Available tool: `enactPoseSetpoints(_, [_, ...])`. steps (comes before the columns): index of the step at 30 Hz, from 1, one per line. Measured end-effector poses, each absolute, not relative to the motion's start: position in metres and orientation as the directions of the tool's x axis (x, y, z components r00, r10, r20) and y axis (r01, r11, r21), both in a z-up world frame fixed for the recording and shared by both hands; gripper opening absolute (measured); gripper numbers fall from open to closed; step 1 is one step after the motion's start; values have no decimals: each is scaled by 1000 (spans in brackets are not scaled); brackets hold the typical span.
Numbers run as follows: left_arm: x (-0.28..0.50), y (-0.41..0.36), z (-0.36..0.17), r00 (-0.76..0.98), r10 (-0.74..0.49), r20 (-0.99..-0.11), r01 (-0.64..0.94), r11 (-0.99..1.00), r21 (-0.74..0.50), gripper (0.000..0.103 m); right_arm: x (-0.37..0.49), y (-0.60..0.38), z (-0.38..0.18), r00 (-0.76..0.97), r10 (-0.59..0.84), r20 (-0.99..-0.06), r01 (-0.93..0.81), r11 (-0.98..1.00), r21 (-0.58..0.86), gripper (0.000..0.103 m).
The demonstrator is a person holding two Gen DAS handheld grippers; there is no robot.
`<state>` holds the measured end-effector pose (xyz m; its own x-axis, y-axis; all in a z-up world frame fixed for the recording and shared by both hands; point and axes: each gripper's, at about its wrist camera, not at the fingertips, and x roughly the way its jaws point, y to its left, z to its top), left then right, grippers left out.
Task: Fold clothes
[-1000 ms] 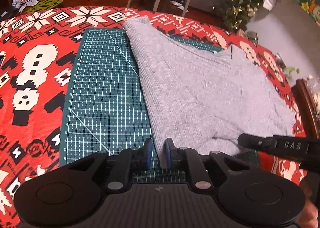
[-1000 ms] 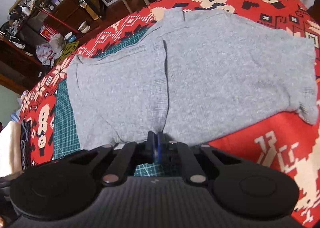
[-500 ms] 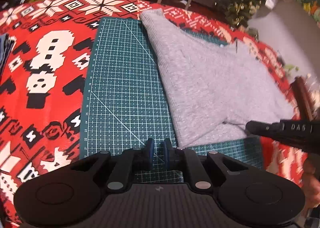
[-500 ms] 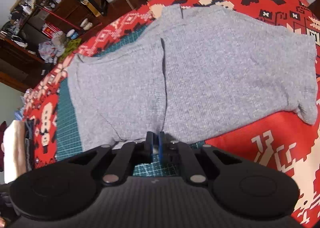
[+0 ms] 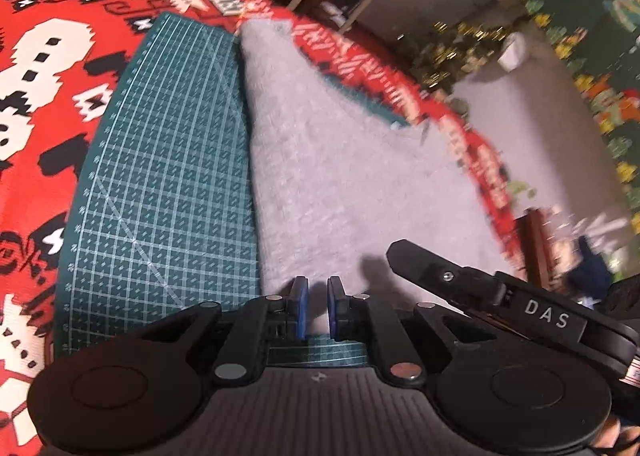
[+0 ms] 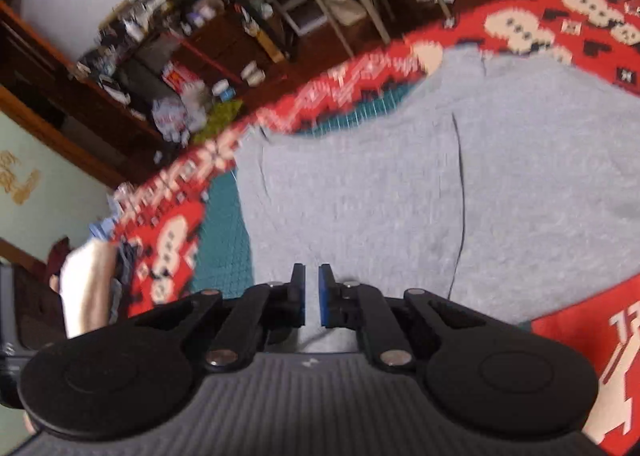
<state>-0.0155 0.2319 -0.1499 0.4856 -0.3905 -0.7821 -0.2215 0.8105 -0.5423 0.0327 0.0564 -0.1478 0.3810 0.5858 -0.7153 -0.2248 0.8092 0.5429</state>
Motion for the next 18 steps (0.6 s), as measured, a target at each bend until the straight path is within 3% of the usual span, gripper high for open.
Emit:
enactPoseSetpoints(2, [-16,230,-151,480,-377,-792,-223,821,-526,10,34,58,-160,358,561,-746,-207,827,522,8])
enactPoseSetpoints(3, [-16,229,-151,479,-375,-794,-222,823,-522,10,35,57,-164,349,548,-760,-195,836,513,0])
enactPoseSetpoints(8, [-25,232,-148,484,-378,-789,-216,822,-527,10,32,46,-163,295,564,-771,-201,826,527,4])
enactPoseSetpoints(11, [-29,247,-142,542,-385,-747,-234,784,-574,10,27,42,-146,327,583,-744,-228,812,537,8])
enactPoseSetpoints(18, [-28,288,-147,669,-441,-599,-272,604,-749,10,35,65,-121,349,660,-666,-285,751,595,5])
